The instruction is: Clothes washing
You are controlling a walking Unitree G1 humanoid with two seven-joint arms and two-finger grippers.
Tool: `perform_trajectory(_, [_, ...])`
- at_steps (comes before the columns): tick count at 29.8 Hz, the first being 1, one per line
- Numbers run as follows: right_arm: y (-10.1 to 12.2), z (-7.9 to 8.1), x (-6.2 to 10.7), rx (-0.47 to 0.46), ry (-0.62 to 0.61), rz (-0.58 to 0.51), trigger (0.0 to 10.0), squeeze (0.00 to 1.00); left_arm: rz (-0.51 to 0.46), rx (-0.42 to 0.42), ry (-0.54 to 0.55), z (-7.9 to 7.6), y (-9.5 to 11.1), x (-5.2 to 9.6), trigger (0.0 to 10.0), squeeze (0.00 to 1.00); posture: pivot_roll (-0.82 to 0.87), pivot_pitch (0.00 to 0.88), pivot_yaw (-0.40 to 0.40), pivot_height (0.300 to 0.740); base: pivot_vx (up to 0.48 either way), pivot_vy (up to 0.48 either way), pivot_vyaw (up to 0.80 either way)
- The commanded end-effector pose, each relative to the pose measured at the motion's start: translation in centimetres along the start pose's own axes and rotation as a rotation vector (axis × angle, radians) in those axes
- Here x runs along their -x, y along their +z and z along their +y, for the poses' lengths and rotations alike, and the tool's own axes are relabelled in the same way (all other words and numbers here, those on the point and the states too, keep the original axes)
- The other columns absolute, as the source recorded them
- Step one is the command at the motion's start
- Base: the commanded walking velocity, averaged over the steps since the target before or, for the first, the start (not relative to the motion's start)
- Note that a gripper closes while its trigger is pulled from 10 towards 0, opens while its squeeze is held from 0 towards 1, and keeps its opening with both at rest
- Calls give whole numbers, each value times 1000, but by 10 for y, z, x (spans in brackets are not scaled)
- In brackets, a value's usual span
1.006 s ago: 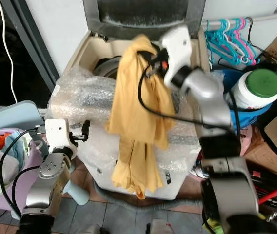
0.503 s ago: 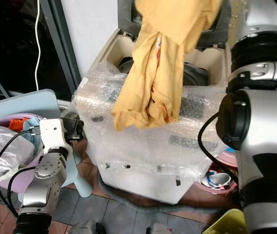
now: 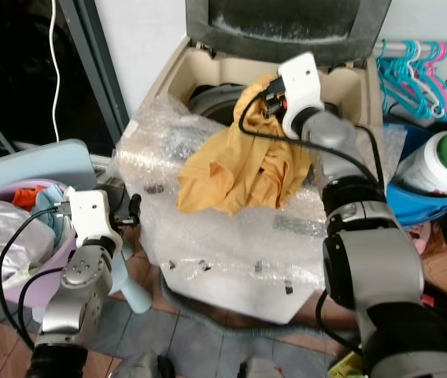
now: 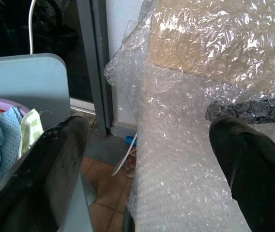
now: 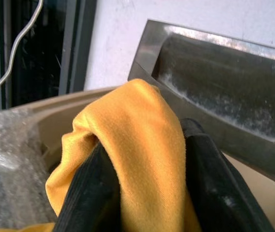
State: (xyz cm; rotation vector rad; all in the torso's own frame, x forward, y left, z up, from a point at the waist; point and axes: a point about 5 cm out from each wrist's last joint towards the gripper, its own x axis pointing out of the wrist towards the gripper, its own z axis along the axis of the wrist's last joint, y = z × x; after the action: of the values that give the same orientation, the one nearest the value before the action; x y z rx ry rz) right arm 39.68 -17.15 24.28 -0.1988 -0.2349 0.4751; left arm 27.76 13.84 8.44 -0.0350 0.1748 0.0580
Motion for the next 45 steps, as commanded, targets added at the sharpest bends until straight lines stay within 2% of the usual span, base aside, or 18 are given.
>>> perform_trajectory(1, [7,0,8,-45,50,-56,10000,1000,5,-5,1,1,-1,2,10000,0,-77,0,-5,740,0,0,0])
perform_trajectory(3, [0,5,24,-116,106,-71,10000,1000,8,-5,9,3,-1,3,10000,0,-68,0,1,740,0,0,0])
perform_trajectory(4, [0,5,24,-116,106,-71,10000,1000,8,-5,9,3,-1,3,10000,0,-68,0,1,740,0,0,0])
perform_trajectory(8, [-19,14,47,-130,193,-13,10000,1000,12,-12,7,6,-2,5,10000,0,-62,0,18,740,0,0,0])
perform_trajectory(9, [-31,19,57,-72,237,59,10000,1000,16,-21,0,6,-2,5,10000,0,-63,0,26,740,0,0,0])
perform_trajectory(12, [-41,23,68,8,293,133,10000,1000,15,-27,-8,6,-2,4,10000,0,-66,0,31,740,0,0,0])
perform_trajectory(20, [-50,35,84,8,424,240,10000,1000,18,-31,-22,3,-1,3,10000,0,-69,0,35,740,0,0,0])
perform_trajectory(21, [-65,31,83,79,385,344,10000,1000,18,-31,-26,2,-1,3,10000,0,-64,0,33,740,0,0,0])
perform_trajectory(23, [-73,25,79,116,317,396,10000,1000,18,-30,-24,2,-1,3,10000,0,-64,0,33,740,0,0,0])
perform_trajectory(26, [-74,16,72,137,212,419,10000,1000,20,-31,-19,4,-1,3,10000,0,-59,0,32,740,0,0,0])
perform_trajectory(28, [-69,-2,62,170,37,418,10000,1000,22,-32,-14,5,-1,4,10000,0,-53,0,30,740,0,0,0])
perform_trajectory(29, [-69,-2,62,170,37,418,10000,1000,22,-32,-14,5,-1,4,10000,0,-53,0,30,740,0,0,0])
perform_trajectory(30, [-51,-24,54,182,-159,341,10000,1000,23,-34,-10,6,-1,4,10000,0,-49,0,28,740,0,0,0])
perform_trajectory(33, [-13,-58,51,139,-455,148,10000,1000,25,-35,-4,7,-2,4,10000,0,-51,0,28,740,0,0,0])
perform_trajectory(38, [8,-71,55,115,-539,30,10000,1000,27,-35,-4,6,-2,4,10000,0,-57,0,24,740,0,0,0])
perform_trajectory(39, [18,-70,57,136,-534,-30,10000,0,26,-27,0,6,-2,4,10000,0,-65,0,22,740,0,0,0])
perform_trajectory(44, [20,-58,61,162,-500,-75,10000,0,26,-12,15,6,-2,3,10000,0,-70,0,20,740,0,0,0])
perform_trajectory(45, [13,-45,65,150,-475,-85,10000,0,40,-4,17,5,-3,3,10000,0,-73,0,20,740,0,0,0])
